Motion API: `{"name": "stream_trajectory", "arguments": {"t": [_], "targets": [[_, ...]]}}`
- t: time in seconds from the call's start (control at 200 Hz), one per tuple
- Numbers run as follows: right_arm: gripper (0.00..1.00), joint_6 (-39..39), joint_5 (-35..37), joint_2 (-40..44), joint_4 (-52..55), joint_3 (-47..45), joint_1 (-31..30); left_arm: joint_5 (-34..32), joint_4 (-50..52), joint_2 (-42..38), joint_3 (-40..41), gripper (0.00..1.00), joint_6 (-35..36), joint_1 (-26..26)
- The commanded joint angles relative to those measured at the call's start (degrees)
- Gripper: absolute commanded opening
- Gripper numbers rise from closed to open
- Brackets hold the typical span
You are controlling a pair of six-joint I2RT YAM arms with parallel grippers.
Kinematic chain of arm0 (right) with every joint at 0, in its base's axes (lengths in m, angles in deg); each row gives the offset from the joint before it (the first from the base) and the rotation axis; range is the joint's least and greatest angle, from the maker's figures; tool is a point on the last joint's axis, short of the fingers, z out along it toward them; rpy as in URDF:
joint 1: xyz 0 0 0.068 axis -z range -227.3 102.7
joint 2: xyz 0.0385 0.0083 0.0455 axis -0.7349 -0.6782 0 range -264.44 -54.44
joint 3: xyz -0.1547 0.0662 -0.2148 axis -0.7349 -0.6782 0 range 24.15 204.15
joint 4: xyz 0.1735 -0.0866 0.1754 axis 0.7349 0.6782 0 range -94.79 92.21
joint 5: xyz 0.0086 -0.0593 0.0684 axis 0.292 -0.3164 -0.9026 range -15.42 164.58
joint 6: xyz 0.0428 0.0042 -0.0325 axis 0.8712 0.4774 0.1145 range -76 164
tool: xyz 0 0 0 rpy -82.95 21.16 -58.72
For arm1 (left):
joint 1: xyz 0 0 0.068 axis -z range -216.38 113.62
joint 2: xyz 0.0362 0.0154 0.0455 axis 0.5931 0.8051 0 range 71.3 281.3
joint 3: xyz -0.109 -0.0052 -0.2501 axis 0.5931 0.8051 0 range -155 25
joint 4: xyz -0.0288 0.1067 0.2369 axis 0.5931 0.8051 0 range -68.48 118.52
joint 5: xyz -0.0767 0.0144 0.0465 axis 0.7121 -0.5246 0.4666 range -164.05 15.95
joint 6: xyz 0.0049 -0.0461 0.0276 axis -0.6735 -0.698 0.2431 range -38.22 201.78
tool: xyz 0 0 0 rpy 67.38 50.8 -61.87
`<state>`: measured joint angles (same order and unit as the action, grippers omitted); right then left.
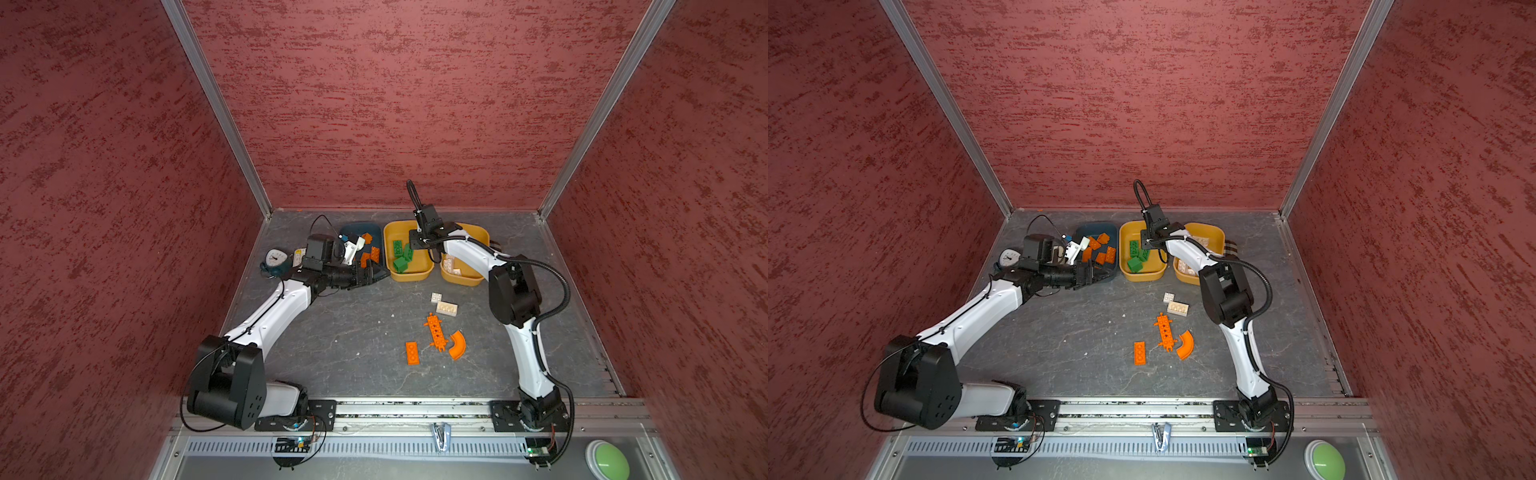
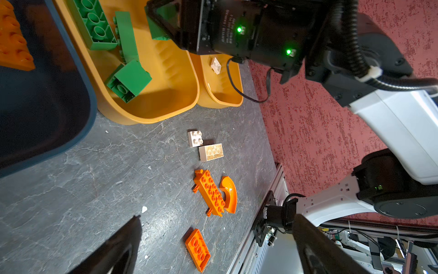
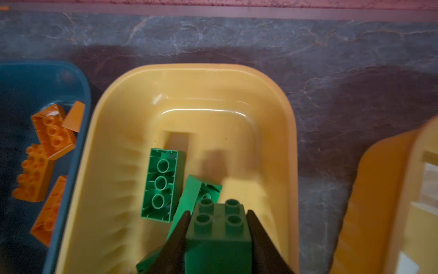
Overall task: Sort the legos into containers by color
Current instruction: Place the lego in the container.
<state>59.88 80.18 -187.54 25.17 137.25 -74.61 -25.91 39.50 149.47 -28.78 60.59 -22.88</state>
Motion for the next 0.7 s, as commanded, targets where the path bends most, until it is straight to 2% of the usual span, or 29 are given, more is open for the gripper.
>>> {"name": "stream_trajectory", "arguments": {"t": [0.0,0.19,0.461,0.691], "targets": [[0.66,-1.95,0.52,-0.76,3.03,5.02,0.42,0.52,-0.01,-1.06,-1.66,0.99,0.62,-0.23],[0.77,-2.17,-3.16,7.30,1.38,-1.83,0.20,0.20,0.74,-1.81,-1.13,0.99,1.05,-0.66],[0.86,0.38,-8.41,27.58,-3.89,-27.18,-2.53,0.29,0.72,-1.36,-1.11,1.00,1.34,-1.85],[0.88,7.04,-9.74,40.19,-6.61,-45.44,-9.92,0.13,1.57,-0.92,-1.68,0.99,1.73,-2.82]]}}
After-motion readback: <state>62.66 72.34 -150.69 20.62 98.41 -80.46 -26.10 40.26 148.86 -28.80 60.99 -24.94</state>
